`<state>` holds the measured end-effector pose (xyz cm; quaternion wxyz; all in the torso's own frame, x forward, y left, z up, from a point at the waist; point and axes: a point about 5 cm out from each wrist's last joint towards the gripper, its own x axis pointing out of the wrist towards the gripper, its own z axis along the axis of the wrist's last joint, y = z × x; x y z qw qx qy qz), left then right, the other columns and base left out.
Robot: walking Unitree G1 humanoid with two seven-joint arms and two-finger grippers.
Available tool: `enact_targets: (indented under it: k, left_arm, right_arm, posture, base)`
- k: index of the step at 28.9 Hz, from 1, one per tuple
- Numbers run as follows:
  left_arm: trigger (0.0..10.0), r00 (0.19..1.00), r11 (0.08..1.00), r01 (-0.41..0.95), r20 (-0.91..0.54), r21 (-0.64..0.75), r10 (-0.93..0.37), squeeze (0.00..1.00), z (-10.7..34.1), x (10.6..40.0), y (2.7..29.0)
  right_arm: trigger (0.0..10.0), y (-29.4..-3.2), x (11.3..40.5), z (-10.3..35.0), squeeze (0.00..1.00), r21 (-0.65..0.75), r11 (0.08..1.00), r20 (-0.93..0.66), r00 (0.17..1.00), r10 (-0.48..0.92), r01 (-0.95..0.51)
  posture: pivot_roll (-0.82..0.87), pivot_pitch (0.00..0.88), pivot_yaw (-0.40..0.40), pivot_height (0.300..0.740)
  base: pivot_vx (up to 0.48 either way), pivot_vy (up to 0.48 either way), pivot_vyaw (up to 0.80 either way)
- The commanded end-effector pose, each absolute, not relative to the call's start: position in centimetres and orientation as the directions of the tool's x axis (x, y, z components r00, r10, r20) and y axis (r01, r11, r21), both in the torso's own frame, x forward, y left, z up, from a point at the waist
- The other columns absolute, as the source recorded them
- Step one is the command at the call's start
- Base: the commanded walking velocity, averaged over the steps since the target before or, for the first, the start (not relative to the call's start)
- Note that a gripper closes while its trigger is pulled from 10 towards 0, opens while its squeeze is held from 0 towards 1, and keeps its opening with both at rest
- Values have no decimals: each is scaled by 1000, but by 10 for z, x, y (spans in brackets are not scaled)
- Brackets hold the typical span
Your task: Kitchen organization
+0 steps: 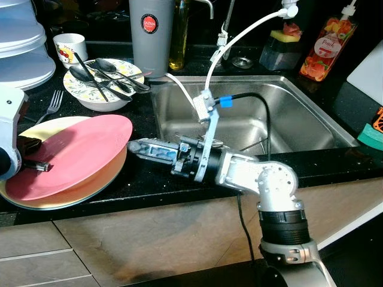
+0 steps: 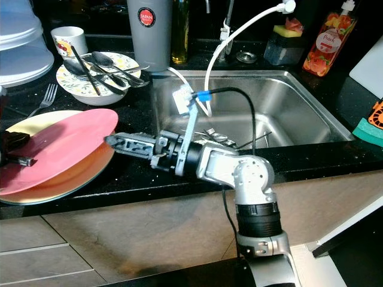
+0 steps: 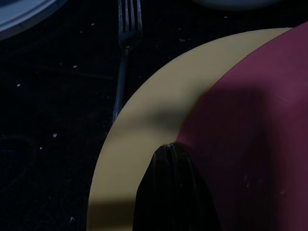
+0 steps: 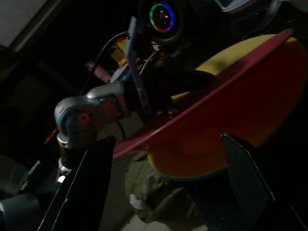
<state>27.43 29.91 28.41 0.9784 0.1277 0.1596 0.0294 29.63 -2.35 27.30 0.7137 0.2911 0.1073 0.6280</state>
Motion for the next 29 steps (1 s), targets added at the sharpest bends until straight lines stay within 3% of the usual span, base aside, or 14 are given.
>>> enact_targets:
  k: [1, 15, 29]
  left_arm:
    - [10000, 918, 968, 3, -384, 251, 97, 0, 265, 278, 297]
    - [10000, 926, 952, 9, -361, 307, 108, 0, 271, 282, 296]
    - [10000, 958, 954, -5, -271, 301, 91, 0, 289, 291, 291]
  right_arm:
    - [10000, -19, 290, 275, 0, 546, 19, 209, 158, 965, -838]
    - [10000, -3, 298, 274, 0, 556, 72, 160, 192, 968, -828]
    - [10000, 8, 306, 256, 0, 516, 196, 3, 231, 973, -834]
  posture:
    - [29, 163, -59, 740]
    - [31, 162, -56, 740]
    - [30, 174, -59, 740]
  base:
    - [0, 0, 0]
    - [0, 0, 0]
    - [0, 0, 0]
